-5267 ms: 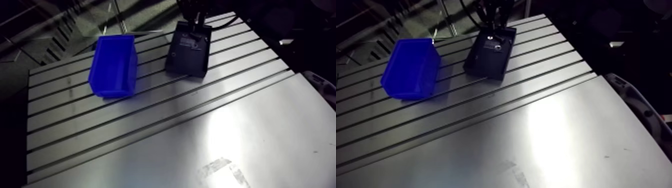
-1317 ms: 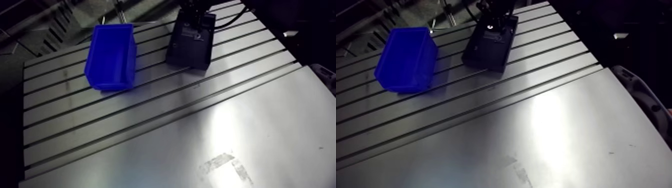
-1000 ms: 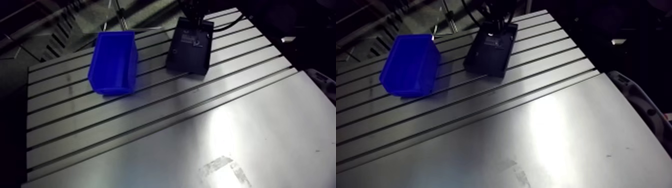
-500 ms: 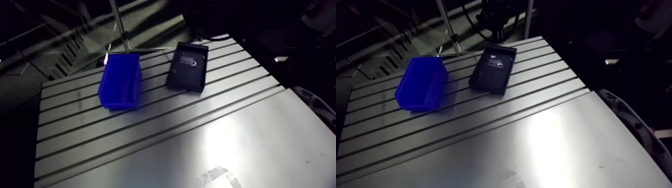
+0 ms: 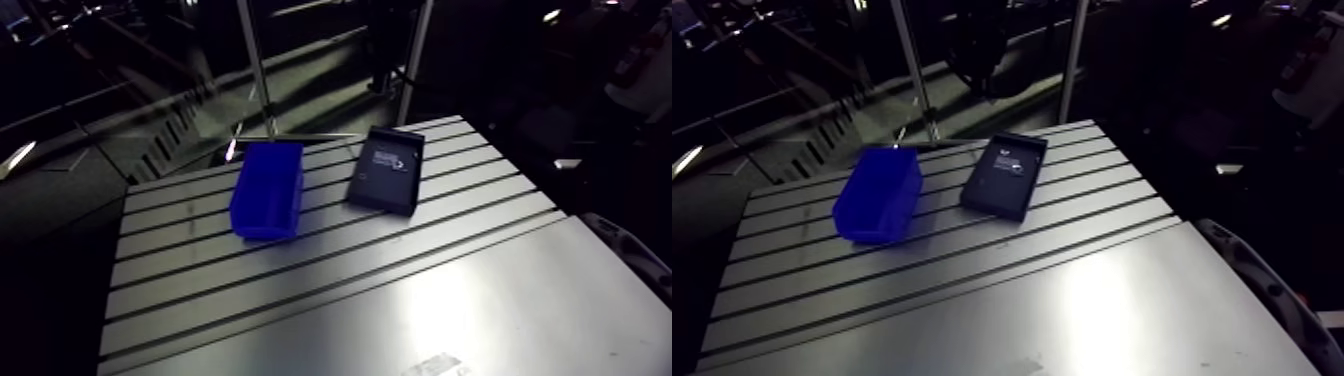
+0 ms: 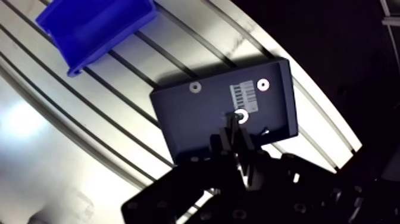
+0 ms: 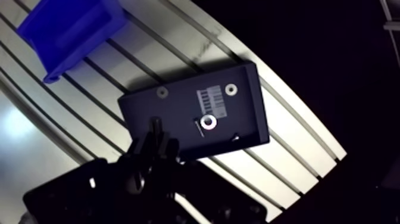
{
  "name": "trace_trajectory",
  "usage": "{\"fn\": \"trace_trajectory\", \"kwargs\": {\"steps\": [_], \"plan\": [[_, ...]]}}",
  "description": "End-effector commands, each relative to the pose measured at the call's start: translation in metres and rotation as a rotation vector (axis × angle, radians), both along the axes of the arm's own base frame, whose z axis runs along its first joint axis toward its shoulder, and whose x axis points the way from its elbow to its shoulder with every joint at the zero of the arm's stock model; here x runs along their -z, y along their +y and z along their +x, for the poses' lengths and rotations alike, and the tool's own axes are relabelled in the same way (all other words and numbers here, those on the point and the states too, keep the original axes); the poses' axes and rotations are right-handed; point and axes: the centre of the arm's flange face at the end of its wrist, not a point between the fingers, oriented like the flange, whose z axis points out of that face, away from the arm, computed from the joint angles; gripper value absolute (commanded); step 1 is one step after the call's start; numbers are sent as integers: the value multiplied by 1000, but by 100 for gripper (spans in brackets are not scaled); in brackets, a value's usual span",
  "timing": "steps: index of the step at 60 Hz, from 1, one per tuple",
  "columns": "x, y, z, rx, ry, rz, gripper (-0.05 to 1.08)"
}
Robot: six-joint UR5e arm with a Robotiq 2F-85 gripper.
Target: Pick up the M10 bolt from the tray and put it into the blue bin.
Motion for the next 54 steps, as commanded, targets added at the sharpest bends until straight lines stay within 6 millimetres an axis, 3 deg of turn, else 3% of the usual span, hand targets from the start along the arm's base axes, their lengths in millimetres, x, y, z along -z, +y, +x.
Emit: {"fn": "trace_trajectory", "kwargs": {"steps": [1, 12, 29, 54], "plan": [[-17, -93, 15, -326, 11, -35, 107], [-25, -111, 22, -380, 23, -33, 107], [-15, -156, 25, -445, 9, -38, 107], [30, -176, 8, -434, -4, -19, 107]]}}
